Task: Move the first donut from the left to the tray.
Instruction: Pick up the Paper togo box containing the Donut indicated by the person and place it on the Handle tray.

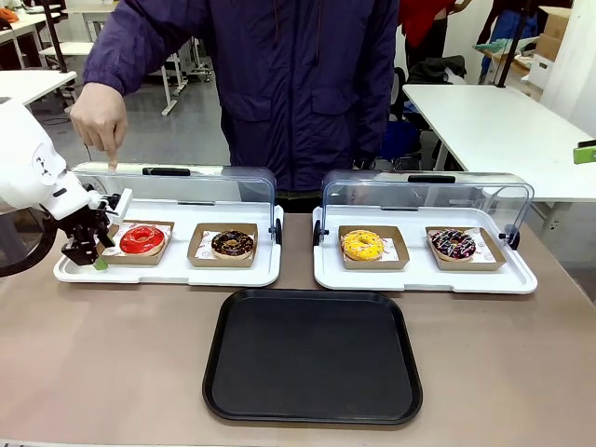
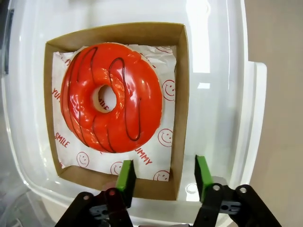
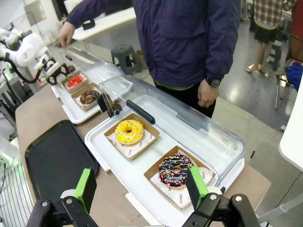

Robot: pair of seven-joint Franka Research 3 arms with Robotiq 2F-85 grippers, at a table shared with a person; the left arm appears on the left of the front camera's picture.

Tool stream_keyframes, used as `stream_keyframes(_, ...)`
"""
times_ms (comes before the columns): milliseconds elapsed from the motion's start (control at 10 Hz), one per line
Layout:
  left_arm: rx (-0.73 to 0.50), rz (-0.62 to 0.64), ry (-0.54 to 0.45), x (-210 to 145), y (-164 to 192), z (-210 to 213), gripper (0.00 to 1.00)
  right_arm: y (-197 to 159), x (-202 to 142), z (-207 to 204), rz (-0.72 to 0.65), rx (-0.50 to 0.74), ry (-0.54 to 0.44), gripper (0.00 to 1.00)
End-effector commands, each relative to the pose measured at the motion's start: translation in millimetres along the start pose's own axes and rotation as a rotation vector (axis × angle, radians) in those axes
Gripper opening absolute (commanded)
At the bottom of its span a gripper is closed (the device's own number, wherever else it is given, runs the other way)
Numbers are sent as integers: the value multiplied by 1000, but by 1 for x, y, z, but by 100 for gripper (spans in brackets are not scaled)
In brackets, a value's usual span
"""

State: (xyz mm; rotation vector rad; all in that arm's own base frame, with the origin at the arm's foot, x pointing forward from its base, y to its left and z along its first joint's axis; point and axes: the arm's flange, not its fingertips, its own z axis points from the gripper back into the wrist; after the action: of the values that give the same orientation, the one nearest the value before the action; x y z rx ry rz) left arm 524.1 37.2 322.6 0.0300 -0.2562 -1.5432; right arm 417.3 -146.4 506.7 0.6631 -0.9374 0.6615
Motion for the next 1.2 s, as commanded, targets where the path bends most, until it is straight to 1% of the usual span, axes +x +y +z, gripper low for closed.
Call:
stream_keyframes(0, -17, -36, 12, -3, 1, 1, 0, -1, 2, -1, 9, 4, -25, 100)
stream_keyframes(100, -25, -40, 14, -2, 1, 0, 16, -1, 2, -1, 9, 4, -25, 100)
stream_keyframes(200, -30, -42, 14, -2, 1, 0, 6, -1, 2, -1, 9, 4, -25, 100)
stream_keyframes(300, -29, -40, 16, -2, 1, 1, 0, -1, 2, -1, 9, 4, -25, 100)
stream_keyframes(800, -67, -71, 29, -1, 0, -2, 0, -1, 2, -1, 9, 4, -25, 100)
stream_keyframes(900, -103, -39, -18, -2, 4, -5, 0, -1, 2, -1, 9, 4, -25, 100)
stream_keyframes(1000, -40, -41, 17, 1, -3, -2, 0, -1, 2, -1, 9, 4, -25, 100)
stream_keyframes(1100, -40, -41, 17, 1, -3, -2, 0, -1, 2, -1, 9, 4, -25, 100)
